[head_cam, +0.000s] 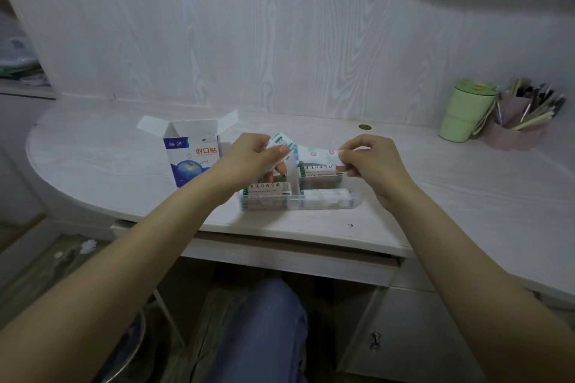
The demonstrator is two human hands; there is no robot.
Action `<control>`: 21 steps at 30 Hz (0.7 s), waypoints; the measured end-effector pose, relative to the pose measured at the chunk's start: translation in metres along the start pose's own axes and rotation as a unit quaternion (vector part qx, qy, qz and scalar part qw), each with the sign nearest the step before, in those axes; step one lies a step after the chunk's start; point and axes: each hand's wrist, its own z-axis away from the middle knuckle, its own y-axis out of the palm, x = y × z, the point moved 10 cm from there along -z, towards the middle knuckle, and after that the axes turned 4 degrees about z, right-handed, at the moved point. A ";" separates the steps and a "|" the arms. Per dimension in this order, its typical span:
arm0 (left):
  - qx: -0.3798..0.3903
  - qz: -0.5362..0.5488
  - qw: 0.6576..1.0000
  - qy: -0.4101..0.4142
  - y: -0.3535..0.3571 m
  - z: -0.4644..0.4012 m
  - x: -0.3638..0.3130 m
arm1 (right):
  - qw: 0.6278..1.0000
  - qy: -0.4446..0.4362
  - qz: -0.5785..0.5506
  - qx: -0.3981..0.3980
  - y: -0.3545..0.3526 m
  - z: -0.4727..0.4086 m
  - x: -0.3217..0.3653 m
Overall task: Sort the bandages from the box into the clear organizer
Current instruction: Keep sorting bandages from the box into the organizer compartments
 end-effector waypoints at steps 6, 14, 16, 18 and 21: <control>-0.039 0.024 0.999 -0.005 -0.005 -0.003 0.002 | 0.990 -0.014 0.138 -0.015 -0.016 0.000 -0.010; -0.024 0.043 0.999 0.000 0.008 -0.009 0.001 | 0.953 -0.054 0.297 0.018 0.006 -0.006 -0.010; -0.025 0.039 0.999 0.001 0.009 -0.009 0.001 | 0.943 -0.058 0.327 0.029 0.011 -0.007 -0.011; -0.023 0.034 0.999 0.001 0.010 -0.010 0.002 | 0.929 -0.063 0.362 0.040 0.016 -0.009 -0.013; -0.023 0.039 0.999 -0.002 0.011 -0.011 0.004 | 0.909 -0.066 0.409 0.038 0.019 -0.009 -0.013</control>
